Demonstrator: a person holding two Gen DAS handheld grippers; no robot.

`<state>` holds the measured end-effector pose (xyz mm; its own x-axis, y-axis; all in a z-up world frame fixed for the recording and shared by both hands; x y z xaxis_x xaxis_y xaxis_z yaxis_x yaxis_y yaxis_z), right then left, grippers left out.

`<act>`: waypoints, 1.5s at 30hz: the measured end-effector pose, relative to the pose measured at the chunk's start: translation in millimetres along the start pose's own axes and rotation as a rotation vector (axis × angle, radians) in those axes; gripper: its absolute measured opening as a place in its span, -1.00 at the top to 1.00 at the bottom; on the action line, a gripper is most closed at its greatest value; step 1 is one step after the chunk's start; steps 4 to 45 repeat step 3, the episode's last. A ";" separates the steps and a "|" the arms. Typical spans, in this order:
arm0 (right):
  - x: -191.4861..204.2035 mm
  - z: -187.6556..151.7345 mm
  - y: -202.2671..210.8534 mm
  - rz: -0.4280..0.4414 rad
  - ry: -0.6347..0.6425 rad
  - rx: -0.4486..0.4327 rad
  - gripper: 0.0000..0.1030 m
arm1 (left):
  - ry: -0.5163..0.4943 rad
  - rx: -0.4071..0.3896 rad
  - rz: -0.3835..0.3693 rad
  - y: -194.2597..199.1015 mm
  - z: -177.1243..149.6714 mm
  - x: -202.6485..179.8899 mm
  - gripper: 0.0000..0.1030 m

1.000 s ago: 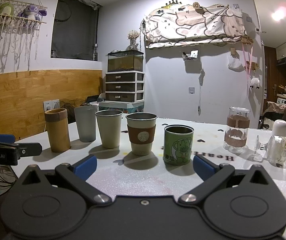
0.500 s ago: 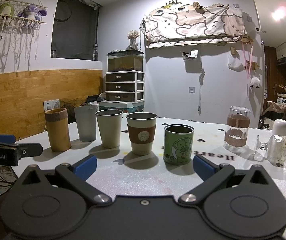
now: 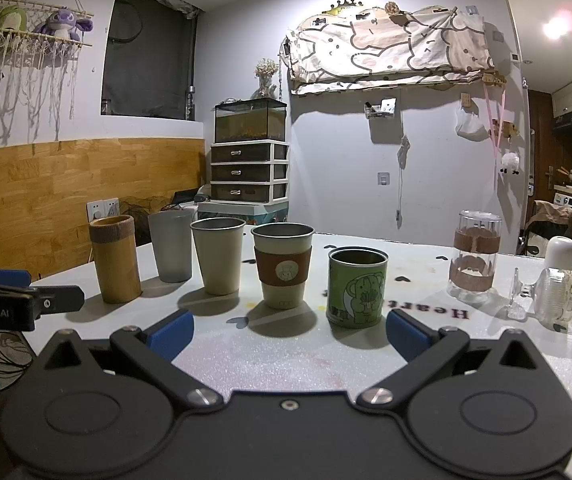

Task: Flip cup upright

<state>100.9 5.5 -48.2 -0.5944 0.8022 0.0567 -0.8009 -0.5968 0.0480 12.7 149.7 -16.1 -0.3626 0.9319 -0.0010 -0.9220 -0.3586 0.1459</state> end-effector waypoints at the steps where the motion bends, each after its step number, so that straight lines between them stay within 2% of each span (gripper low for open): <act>1: 0.0 0.0 0.0 -0.001 0.000 0.000 -1.00 | 0.001 0.000 0.001 -0.2 -0.5 -0.1 -1.00; 45: 0.0 0.0 0.0 -0.001 0.000 0.000 -1.00 | 0.001 0.001 0.004 -0.3 -1.4 -1.0 -1.00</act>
Point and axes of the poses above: each gripper's, at about its wrist camera, not at the fingertips, and y roughly against the way its jaws point, x to its left, z to its top, the point moved 8 cm from there along -y, roughly the way its jaws point, and after that the axes turned 9 degrees about -x, right-handed, at the moved point
